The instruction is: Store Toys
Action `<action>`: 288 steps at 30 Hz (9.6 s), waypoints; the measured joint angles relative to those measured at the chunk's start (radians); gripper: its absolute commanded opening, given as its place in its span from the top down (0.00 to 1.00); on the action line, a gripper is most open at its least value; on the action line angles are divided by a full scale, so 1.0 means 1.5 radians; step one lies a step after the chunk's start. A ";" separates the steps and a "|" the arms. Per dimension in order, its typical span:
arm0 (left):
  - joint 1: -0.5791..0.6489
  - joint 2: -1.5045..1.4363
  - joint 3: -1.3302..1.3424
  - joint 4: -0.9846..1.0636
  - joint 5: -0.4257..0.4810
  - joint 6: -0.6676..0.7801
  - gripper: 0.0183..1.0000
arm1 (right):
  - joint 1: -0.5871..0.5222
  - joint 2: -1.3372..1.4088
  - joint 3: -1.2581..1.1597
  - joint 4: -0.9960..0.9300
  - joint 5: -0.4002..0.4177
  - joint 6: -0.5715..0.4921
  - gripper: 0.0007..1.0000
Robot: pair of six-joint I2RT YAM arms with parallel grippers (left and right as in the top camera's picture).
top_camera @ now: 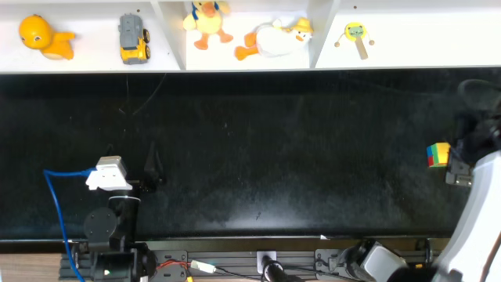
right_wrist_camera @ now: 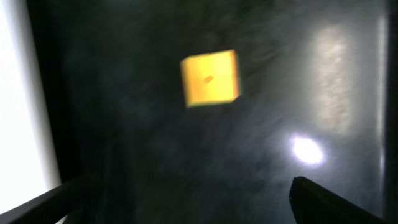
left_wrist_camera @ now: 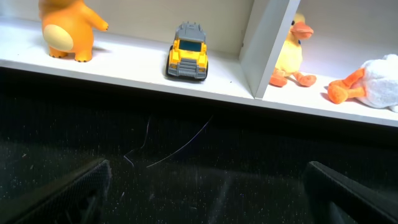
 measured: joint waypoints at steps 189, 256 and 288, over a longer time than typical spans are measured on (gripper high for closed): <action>0.000 0.000 0.000 0.000 0.000 0.000 0.00 | 0.180 -0.017 -0.002 0.313 -0.237 -0.937 0.00; 0.000 0.000 0.000 0.000 0.000 0.000 0.00 | 0.490 -0.867 -0.721 0.631 0.001 -0.537 0.00; 0.000 0.000 0.000 0.000 0.000 0.000 0.00 | 0.513 -0.899 -0.837 0.777 0.020 -0.461 0.00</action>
